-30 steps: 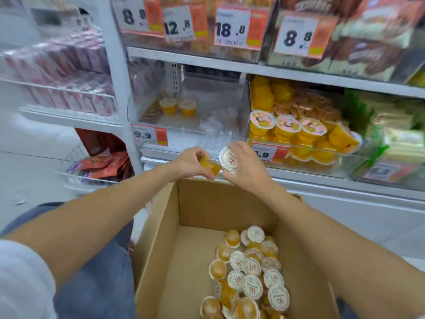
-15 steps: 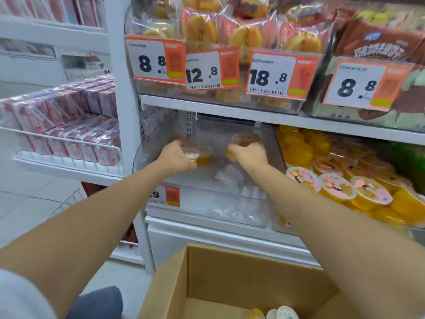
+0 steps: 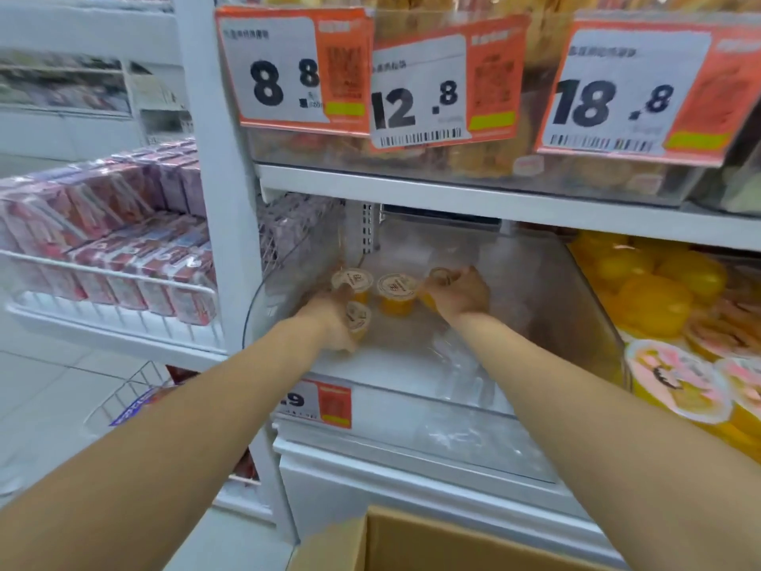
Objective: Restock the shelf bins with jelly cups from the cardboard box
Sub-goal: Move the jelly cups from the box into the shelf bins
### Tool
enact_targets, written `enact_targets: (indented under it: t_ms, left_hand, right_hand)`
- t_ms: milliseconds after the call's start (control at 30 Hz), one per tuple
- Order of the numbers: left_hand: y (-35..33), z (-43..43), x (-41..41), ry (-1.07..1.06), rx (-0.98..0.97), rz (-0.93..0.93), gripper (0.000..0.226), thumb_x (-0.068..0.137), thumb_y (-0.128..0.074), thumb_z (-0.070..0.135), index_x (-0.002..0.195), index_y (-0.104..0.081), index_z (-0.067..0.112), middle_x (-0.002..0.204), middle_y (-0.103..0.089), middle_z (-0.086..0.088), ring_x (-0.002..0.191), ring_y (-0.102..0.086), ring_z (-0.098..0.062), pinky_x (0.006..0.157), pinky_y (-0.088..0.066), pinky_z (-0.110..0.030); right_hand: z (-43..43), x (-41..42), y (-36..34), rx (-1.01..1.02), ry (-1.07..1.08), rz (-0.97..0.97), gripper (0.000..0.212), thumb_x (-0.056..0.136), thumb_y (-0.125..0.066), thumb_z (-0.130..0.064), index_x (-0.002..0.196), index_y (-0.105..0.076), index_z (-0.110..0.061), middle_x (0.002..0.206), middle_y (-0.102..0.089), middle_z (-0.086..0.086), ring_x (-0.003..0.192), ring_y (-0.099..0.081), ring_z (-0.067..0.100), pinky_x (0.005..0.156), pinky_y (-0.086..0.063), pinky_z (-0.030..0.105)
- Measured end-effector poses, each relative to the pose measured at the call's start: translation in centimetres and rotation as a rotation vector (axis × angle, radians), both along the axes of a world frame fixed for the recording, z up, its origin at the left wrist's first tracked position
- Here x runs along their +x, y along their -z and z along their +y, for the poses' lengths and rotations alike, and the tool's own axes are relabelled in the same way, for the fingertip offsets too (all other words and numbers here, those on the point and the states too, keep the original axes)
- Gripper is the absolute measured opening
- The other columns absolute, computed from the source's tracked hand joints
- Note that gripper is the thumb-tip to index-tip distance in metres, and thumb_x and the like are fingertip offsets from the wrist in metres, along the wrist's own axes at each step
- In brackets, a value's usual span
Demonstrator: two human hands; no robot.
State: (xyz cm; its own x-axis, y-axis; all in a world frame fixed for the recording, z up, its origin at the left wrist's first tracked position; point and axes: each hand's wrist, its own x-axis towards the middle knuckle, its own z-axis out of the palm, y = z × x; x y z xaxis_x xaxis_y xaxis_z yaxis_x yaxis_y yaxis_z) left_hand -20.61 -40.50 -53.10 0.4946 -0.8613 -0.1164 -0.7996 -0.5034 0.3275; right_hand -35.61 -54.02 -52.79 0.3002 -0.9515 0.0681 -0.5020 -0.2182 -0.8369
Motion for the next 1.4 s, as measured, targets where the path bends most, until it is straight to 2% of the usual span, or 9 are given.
enact_targets:
  t_ms: [133,267,467,600,867,1033,1100,1300,1400]
  left_hand:
    - [-0.5,0.4,-0.7,0.028,0.017,-0.254,0.09,0.072,-0.075,0.047,0.147,-0.033,0.019,0.158,-0.018,-0.011,0.144,-0.019,-0.034,0.114,-0.027,-0.042]
    - [-0.8,0.4,-1.6,0.028,-0.015,-0.413,0.074,0.077,-0.067,0.051,0.141,-0.044,0.021,0.156,-0.02,-0.014,0.143,-0.019,-0.033,0.116,-0.023,-0.043]
    - [-1.4,0.3,-0.9,-0.078,0.004,-0.277,0.061,0.083,-0.069,0.015,0.139,-0.044,0.015,0.145,-0.031,-0.015,0.127,-0.045,-0.036,0.102,-0.045,-0.042]
    - [-1.4,0.5,-1.2,-0.059,-0.017,-0.243,0.064,0.079,-0.071,0.031,0.135,-0.048,0.011,0.146,-0.029,-0.016,0.124,-0.046,-0.033,0.098,-0.046,-0.036]
    - [-2.3,1.4,-1.8,-0.069,-0.136,-0.098,0.055,0.079,-0.074,0.039,0.126,-0.057,0.016,0.138,-0.044,-0.012,0.124,-0.047,-0.028,0.097,-0.043,-0.033]
    - [-3.8,3.4,-5.0,-0.061,-0.201,-0.007,0.023,0.081,-0.069,0.028,0.101,-0.065,0.016,0.111,-0.064,-0.008,0.103,-0.061,-0.027,0.085,-0.052,-0.035]
    - [-4.8,4.8,-7.3,-0.062,-0.252,0.045,0.007,0.08,-0.067,0.024,0.082,-0.061,0.022,0.095,-0.066,-0.004,0.089,-0.063,-0.025,0.073,-0.051,-0.032]
    - [-6.4,10.0,-16.3,0.035,-0.449,0.06,0.012,0.078,-0.061,0.024,0.073,-0.05,0.021,0.065,-0.053,0.008,0.062,-0.051,-0.016,0.053,-0.036,-0.03]
    - [-4.3,11.8,-20.7,0.068,-0.417,0.132,0.011,0.075,-0.062,0.021,0.071,-0.052,0.019,0.065,-0.053,0.007,0.065,-0.052,-0.019,0.055,-0.037,-0.031]
  right_hand:
    - [0.2,-0.6,0.7,-0.055,0.009,0.088,0.054,0.073,-0.076,-0.04,0.114,-0.06,-0.008,0.119,-0.061,0.012,0.104,-0.061,0.03,0.088,-0.053,0.041]
    - [-0.1,-0.5,1.2,-0.092,-0.066,0.116,0.041,0.081,-0.07,-0.024,0.117,-0.061,-0.007,0.122,-0.061,0.011,0.108,-0.059,0.028,0.086,-0.048,0.03]
    - [-0.3,-0.7,1.4,-0.066,-0.107,0.083,0.039,0.086,-0.067,-0.015,0.124,-0.061,-0.011,0.128,-0.061,0.007,0.118,-0.056,0.024,0.092,-0.043,0.025]
    - [-0.6,-0.8,1.7,-0.026,-0.145,0.019,0.046,0.087,-0.066,-0.009,0.131,-0.056,-0.01,0.135,-0.057,0.007,0.123,-0.053,0.023,0.091,-0.042,0.023]
    - [0.0,-0.6,1.0,-0.361,-0.12,0.334,0.03,0.092,-0.055,-0.01,0.12,-0.066,-0.013,0.143,-0.043,0.009,0.13,-0.038,0.031,0.107,-0.036,0.034]
    - [4.4,-2.5,-2.8,-0.441,-0.204,0.36,0.022,0.087,-0.052,-0.007,0.093,-0.072,-0.013,0.107,-0.064,0.013,0.094,-0.06,0.03,0.076,-0.048,0.029]
    - [7.0,-4.8,-3.6,-0.454,-0.233,0.278,0.019,0.084,-0.055,-0.012,0.093,-0.071,-0.015,0.104,-0.064,0.011,0.089,-0.063,0.03,0.079,-0.053,0.034]
    - [14.6,-14.2,-4.3,-0.634,-0.281,0.219,0.008,0.087,-0.056,-0.017,0.09,-0.063,-0.015,0.089,-0.061,0.002,0.079,-0.058,0.022,0.067,-0.048,0.035]
    - [16.8,-19.1,-1.0,-0.622,-0.338,0.262,0.006,0.085,-0.058,-0.017,0.088,-0.062,-0.015,0.083,-0.062,0.002,0.075,-0.06,0.025,0.064,-0.048,0.038]
